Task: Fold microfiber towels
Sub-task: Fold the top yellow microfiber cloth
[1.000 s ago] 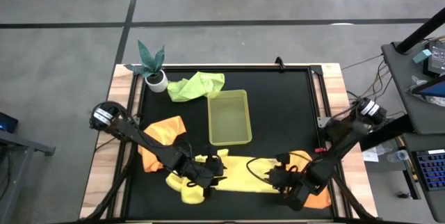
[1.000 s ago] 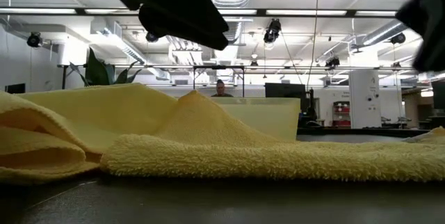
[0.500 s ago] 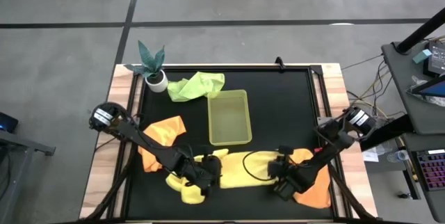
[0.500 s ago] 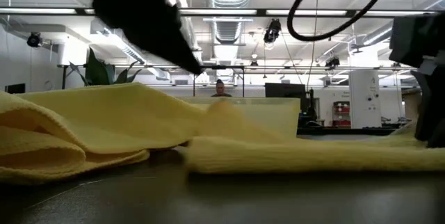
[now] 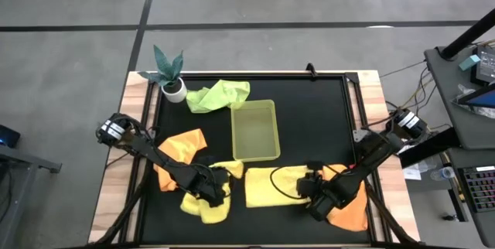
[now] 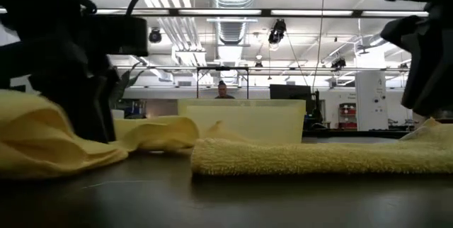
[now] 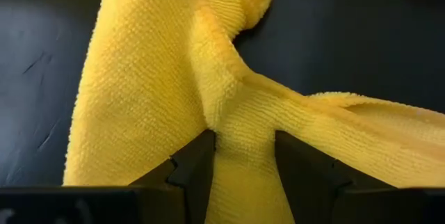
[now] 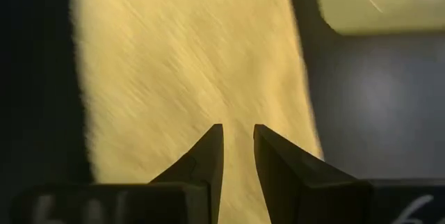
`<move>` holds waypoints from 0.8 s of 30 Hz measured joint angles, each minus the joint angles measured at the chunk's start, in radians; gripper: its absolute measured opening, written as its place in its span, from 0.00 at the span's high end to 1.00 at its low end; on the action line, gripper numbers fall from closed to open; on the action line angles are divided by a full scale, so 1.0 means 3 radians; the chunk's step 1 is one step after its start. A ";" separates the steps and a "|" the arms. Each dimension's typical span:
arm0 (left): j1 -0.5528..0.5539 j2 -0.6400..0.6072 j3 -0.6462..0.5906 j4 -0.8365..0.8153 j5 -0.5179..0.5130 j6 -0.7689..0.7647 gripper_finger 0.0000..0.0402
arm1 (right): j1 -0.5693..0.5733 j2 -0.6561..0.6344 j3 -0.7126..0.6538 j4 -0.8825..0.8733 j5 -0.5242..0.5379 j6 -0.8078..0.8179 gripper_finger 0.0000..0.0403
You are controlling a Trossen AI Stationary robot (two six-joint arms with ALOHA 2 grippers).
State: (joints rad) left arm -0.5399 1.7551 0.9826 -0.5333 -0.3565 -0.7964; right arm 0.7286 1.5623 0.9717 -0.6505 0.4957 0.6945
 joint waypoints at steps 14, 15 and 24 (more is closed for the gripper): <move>-0.0003 -0.0425 -0.0008 -0.0353 -0.0040 0.0130 0.65 | -0.0625 0.0425 -0.0068 0.1693 -0.0023 -0.0835 0.82; -0.0004 -0.0458 -0.0008 -0.0348 -0.0068 0.0157 0.65 | -0.0645 0.0453 -0.0052 0.1705 -0.0025 -0.0837 0.82; -0.0018 -0.0653 -0.0004 -0.0118 -0.0243 0.0344 0.65 | -0.0699 0.0843 0.0098 0.1983 -0.0114 -0.0837 0.82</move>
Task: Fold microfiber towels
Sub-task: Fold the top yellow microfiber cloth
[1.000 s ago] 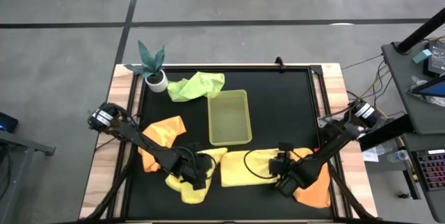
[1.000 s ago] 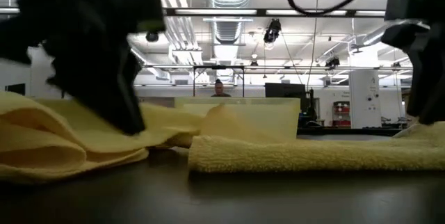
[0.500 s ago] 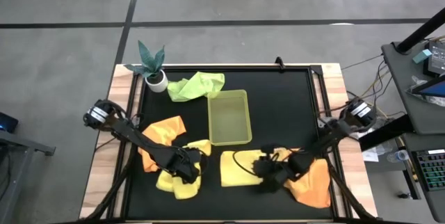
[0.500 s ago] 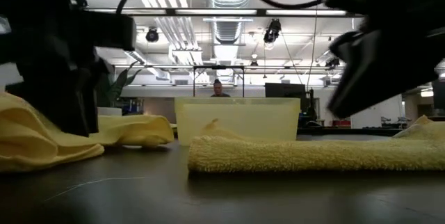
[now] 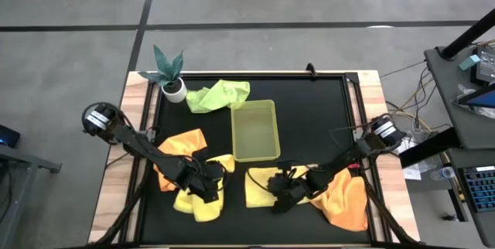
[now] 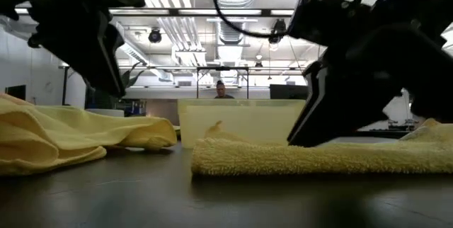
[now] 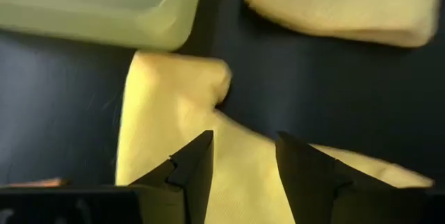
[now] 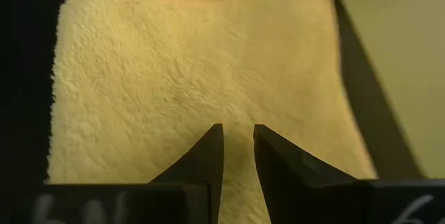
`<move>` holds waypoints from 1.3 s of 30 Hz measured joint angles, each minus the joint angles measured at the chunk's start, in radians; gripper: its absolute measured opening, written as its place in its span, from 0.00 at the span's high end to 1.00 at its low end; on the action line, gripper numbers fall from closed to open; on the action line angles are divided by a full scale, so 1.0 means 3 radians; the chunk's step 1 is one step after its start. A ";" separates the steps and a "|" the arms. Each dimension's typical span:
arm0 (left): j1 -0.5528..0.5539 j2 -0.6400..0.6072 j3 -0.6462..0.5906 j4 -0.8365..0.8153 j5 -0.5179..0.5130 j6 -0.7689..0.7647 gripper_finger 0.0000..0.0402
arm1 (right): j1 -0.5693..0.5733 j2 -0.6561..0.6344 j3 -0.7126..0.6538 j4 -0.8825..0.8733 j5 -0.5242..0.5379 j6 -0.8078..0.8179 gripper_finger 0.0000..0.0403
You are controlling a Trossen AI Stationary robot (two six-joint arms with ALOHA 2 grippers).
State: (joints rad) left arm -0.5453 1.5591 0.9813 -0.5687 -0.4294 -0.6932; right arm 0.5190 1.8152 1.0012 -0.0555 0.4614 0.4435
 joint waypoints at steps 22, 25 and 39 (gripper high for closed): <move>-0.0064 0.0018 -0.0123 0.1254 -0.0085 0.0529 0.65 | 0.0131 -0.0081 0.0913 -0.0953 -0.0109 -0.0132 0.82; -0.0064 0.0060 -0.0132 0.1410 -0.0091 0.0525 0.65 | 0.0182 -0.0370 0.0852 -0.1286 -0.0372 0.0337 0.81; -0.0074 0.0550 -0.0050 0.1706 -0.0114 0.0597 0.65 | 0.0168 -0.1464 -0.0267 -0.1531 -0.0793 0.2409 0.61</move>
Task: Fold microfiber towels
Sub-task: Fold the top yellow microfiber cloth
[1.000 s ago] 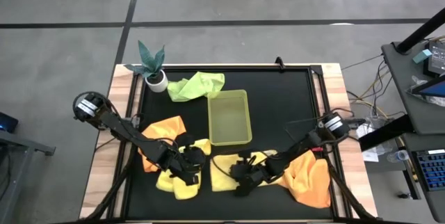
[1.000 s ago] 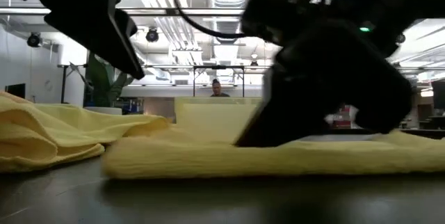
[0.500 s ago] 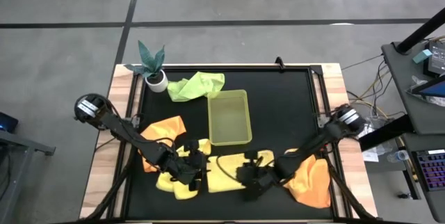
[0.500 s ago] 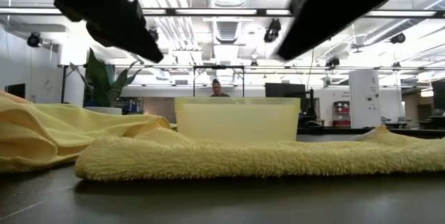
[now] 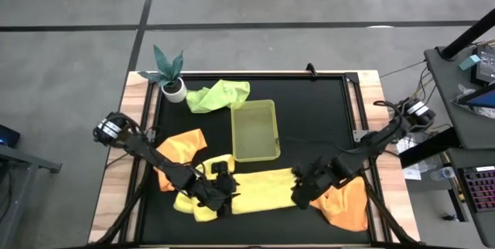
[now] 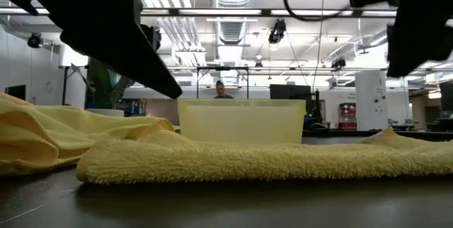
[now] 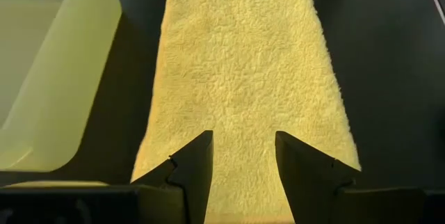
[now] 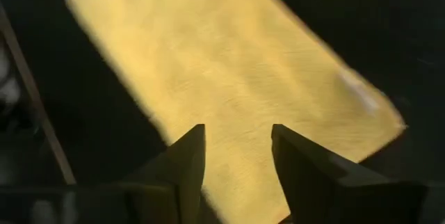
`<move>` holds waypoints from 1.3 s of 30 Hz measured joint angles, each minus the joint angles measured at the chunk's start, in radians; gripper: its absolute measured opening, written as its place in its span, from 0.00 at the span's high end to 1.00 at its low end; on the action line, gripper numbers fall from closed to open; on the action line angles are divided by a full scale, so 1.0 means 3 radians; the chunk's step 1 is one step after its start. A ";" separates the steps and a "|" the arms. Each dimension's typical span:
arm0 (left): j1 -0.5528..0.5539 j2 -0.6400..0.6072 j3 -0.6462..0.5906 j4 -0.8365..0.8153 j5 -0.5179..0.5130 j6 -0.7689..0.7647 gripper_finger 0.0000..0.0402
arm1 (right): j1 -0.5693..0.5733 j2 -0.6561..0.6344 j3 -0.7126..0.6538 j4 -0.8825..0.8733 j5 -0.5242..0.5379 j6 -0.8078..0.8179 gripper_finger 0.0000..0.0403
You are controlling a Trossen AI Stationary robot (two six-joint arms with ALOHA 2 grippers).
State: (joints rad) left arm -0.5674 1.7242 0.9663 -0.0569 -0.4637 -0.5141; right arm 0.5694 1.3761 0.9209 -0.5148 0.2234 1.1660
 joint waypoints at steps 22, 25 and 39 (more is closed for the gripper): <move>0.0060 0.0141 -0.0038 0.0251 -0.0071 -0.0096 0.65 | -0.0001 0.0135 -0.0728 0.0354 -0.0049 0.0608 0.54; 0.0061 0.0141 -0.0039 0.0254 -0.0074 -0.0097 0.65 | 0.0000 0.0219 -0.0761 0.0583 -0.0051 0.0543 0.54; 0.0027 0.0135 -0.0032 0.0145 -0.0073 -0.0095 0.65 | -0.0001 0.0234 -0.0765 0.1160 -0.0059 0.0225 0.95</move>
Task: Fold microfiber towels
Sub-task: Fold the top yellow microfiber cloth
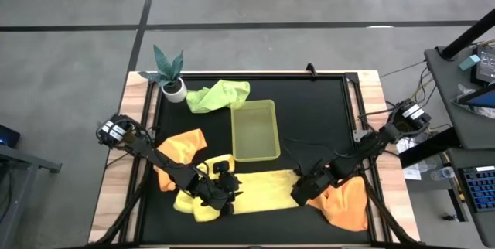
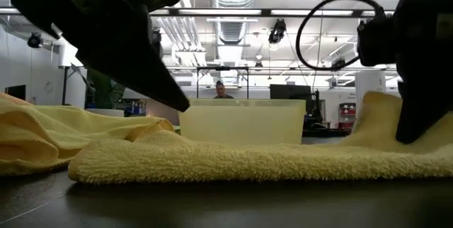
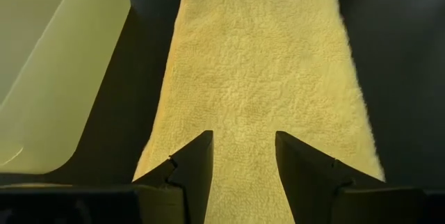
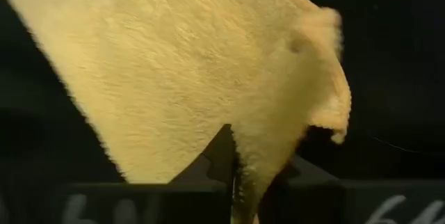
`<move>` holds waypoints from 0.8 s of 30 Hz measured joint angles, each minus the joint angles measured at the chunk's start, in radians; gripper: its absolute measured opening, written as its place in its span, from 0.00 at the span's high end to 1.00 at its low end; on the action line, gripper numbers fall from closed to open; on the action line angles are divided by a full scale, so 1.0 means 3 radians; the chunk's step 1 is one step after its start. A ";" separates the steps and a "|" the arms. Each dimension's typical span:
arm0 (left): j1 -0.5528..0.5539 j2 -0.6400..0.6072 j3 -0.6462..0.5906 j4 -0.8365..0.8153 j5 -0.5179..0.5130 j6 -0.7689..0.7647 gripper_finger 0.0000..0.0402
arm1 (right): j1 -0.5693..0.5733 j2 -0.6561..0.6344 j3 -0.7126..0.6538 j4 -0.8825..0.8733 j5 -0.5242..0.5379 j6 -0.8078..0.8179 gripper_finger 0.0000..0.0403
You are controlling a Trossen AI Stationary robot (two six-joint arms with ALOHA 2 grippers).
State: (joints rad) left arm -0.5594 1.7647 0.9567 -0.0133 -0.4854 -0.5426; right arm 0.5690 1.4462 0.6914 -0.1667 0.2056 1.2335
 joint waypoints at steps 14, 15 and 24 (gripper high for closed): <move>-0.0066 0.0144 -0.0072 0.0145 0.0016 -0.0003 0.65 | -0.0001 -0.0496 0.0506 -0.1721 0.0098 0.0254 0.98; -0.0059 0.0197 -0.0072 0.0242 0.0023 0.0005 0.65 | -0.0008 -0.0477 0.0541 -0.1712 0.0101 0.0254 0.98; -0.0024 0.0483 -0.0073 0.0685 0.0029 0.0000 0.65 | -0.0132 -0.0024 0.0935 -0.1271 0.0074 -0.0003 0.98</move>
State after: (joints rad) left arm -0.5667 1.9096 0.9348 0.1920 -0.4767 -0.5426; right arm 0.5294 1.4389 0.9720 -0.5479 0.2279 1.2325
